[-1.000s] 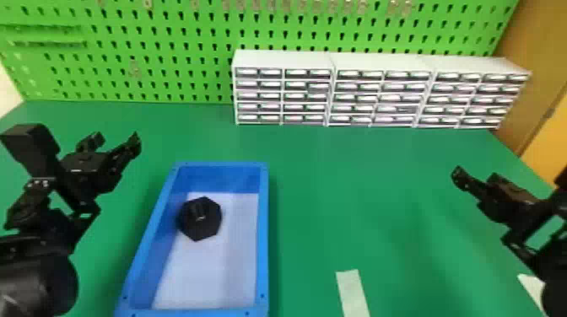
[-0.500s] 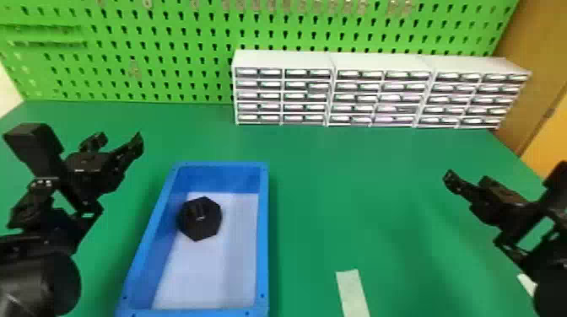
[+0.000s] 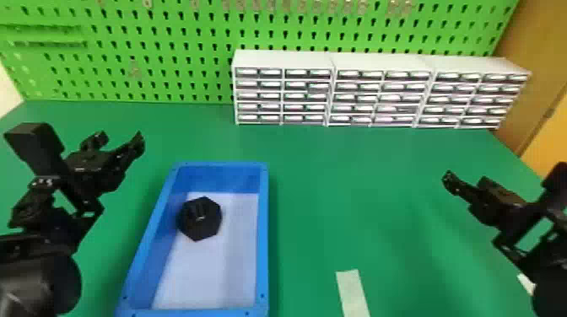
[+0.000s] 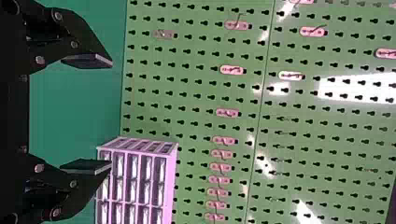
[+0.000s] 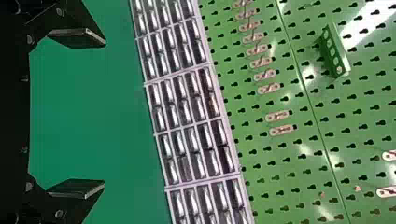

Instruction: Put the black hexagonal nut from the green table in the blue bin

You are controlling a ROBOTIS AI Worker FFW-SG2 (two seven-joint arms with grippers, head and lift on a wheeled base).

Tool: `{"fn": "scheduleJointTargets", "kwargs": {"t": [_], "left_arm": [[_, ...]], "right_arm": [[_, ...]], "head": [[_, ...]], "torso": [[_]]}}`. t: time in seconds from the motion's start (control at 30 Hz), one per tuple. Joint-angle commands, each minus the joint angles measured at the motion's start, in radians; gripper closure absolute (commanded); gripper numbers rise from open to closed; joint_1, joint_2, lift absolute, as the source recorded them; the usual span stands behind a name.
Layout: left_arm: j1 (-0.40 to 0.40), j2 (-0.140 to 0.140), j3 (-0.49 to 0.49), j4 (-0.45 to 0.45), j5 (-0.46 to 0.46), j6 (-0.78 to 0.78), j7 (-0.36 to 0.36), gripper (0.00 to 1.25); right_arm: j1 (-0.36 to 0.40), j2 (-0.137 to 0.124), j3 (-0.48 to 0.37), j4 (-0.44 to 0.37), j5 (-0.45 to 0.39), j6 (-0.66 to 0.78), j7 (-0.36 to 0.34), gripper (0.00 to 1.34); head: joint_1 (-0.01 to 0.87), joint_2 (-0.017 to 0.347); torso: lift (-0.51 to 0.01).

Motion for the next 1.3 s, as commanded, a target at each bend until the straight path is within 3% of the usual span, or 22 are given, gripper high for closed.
{"fn": "scheduleJointTargets", "kwargs": {"t": [0.0, 1.27], "left_arm": [[0.000, 0.000, 0.000, 0.000, 0.000, -0.001, 0.000, 0.49], [0.000, 0.000, -0.003, 0.000, 0.000, -0.001, 0.000, 0.49]], "right_arm": [[0.000, -0.001, 0.000, 0.001, 0.001, 0.000, 0.000, 0.22], [-0.013, -0.004, 0.000, 0.001, 0.001, -0.005, 0.008, 0.22]], "head": [[0.691, 0.009], [0.691, 0.009]], "torso": [[-0.097], [-0.097]]}}
